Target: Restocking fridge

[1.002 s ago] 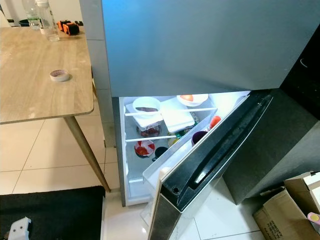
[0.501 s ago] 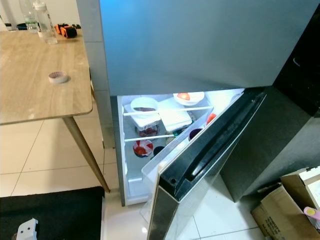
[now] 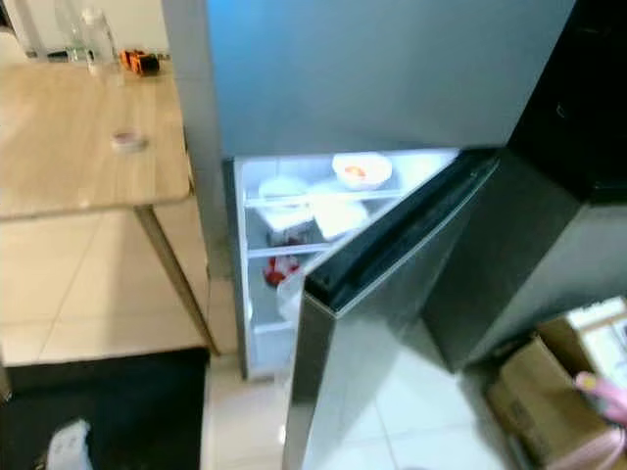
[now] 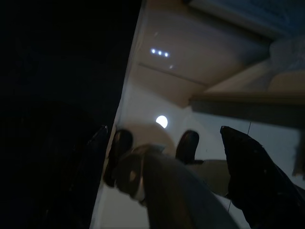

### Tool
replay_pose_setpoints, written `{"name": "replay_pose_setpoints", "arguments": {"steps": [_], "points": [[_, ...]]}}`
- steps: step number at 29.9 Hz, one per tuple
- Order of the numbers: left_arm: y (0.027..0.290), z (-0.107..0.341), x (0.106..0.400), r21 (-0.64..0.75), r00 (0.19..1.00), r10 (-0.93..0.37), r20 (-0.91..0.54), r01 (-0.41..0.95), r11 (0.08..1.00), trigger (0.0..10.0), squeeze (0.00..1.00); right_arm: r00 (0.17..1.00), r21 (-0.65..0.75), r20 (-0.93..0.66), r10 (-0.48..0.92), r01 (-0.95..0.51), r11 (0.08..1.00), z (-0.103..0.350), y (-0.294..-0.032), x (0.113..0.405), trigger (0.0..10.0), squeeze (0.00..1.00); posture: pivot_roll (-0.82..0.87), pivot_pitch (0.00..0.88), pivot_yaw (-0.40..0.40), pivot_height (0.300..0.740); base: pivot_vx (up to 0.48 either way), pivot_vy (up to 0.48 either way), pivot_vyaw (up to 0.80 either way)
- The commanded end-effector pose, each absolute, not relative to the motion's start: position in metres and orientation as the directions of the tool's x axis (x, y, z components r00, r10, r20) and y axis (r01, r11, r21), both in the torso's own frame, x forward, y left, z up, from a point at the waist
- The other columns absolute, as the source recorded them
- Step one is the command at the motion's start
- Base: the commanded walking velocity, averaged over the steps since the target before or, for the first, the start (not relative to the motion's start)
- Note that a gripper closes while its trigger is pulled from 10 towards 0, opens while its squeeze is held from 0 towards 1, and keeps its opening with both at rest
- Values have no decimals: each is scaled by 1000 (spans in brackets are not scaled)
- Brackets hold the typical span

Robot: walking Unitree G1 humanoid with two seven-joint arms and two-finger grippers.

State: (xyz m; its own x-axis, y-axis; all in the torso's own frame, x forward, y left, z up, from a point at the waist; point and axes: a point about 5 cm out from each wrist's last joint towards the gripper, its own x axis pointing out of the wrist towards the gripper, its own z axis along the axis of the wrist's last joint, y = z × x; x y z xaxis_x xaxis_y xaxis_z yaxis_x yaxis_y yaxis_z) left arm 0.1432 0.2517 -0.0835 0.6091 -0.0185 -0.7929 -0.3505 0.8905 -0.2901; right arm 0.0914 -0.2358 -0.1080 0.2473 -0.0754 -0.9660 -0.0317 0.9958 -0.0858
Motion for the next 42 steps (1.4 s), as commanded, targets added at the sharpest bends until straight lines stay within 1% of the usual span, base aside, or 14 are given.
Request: {"name": "replay_pose_setpoints", "arguments": {"steps": [1,7,12,15,18,22,27,28,32,34,36,37,38,42], "points": [[247,-85,144,-299,612,-10,-791,-372,879,10000,0,253,-98,-964,-85,-39,994,-106,-239,95,10000,0,-8,0,-58,740,0,0,0],[249,-83,148,-264,612,0,-791,-340,903,10000,0,252,-98,-964,-86,-37,994,-106,-240,94,10000,0,-12,0,-57,740,0,-251,0],[259,-72,167,-255,665,72,-744,-382,888,10000,0,253,-97,-964,-85,-37,995,-106,-240,94,10000,0,-15,0,-60,740,0,-457,0],[265,-50,204,-298,766,85,-637,-347,889,10000,0,250,-97,-965,-83,-43,994,-106,-240,94,10000,0,-10,0,-63,740,0,0,0],[267,-39,219,-319,807,77,-585,-316,894,10000,0,250,-98,-965,-84,-45,994,-106,-240,94,10000,0,-10,0,-63,740,0,0,0],[260,-4,262,-395,917,-20,-398,-152,906,10000,0,254,-100,-963,-86,-44,994,-106,-241,95,10000,0,-12,0,-62,740,0,0,0],[257,24,289,-433,968,-58,-245,-56,900,10000,0,256,-103,-962,-89,-42,994,-105,-242,96,10000,0,-19,0,-59,740,0,0,0],[257,37,299,-452,982,-72,-176,-16,892,0,0,256,-103,-963,-89,-42,994,-105,-243,96,10000,0,-19,0,-59,740,0,0,0],[253,57,313,-469,991,-112,-67,67,881,0,0,253,-104,-963,-90,-42,994,-105,-243,95,10000,0,-18,0,-60,740,0,0,0],[241,72,323,-476,976,-215,33,204,856,0,0,252,-103,-964,-89,-42,994,-106,-243,94,10000,0,-19,0,-60,740,0,0,0],[219,87,329,-474,913,-377,156,403,783,0,0,250,-101,-964,-88,-42,994,-106,-243,93,10000,0,-19,0,-61,740,0,0,0],[219,87,329,-474,913,-377,156,403,783,0,0,250,-101,-964,-88,-42,994,-106,-243,93,10000,0,-19,0,-61,740,0,0,0],[204,95,329,-460,853,-476,214,518,721,0,0,250,-102,-964,-88,-41,994,-106,-243,93,10000,0,-18,0,-61,740,0,0,0],[181,103,327,-435,748,-603,278,658,615,0,0,250,-102,-964,-89,-40,994,-106,-243,93,10000,0,-19,0,-61,740,0,0,0]]}}
